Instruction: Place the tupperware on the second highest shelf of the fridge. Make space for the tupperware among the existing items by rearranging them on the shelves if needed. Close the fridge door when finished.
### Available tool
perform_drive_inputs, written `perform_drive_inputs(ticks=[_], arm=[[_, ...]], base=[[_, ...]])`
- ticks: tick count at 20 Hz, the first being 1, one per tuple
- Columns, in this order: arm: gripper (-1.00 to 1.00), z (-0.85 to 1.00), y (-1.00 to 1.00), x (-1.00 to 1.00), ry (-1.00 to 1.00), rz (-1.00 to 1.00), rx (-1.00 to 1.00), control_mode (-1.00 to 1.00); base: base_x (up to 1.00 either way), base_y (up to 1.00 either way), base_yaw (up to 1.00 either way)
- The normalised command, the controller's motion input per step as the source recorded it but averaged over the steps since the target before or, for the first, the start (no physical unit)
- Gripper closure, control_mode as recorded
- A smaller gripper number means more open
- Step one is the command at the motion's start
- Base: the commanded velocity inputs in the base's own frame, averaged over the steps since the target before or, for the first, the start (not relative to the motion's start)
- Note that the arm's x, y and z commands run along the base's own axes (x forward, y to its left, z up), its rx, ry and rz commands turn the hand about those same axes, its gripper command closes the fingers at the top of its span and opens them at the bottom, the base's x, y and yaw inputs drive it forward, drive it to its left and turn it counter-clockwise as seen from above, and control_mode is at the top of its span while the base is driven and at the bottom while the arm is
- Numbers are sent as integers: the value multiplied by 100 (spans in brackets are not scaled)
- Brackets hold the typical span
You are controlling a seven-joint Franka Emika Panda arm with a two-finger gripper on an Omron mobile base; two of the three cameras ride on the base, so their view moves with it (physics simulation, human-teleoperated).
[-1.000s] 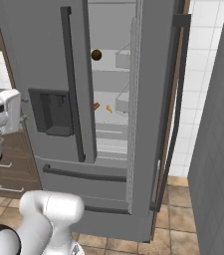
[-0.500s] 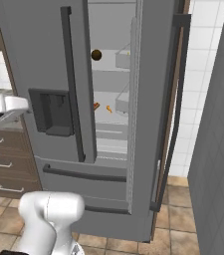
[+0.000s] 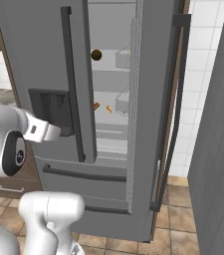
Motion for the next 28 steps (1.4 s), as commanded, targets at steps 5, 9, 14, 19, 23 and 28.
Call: perform_drive_inputs(ticks=[5,9,14,19,23,28], arm=[[-100,-9,-17,-64,-9,0,50,-100],[-100,0,-3,-71,-18,-10,10,-100],[-100,-11,-55,-37,-17,-47,3,-100],[-100,-29,-99,-1,-7,-41,15,-100],[-100,-32,-99,-18,-6,-17,23,-100],[-100,-13,-93,-47,-11,-9,30,-100]], base=[[0,0,0],[0,0,0],[0,0,0],[0,0,0],[0,0,0],[0,0,0]])
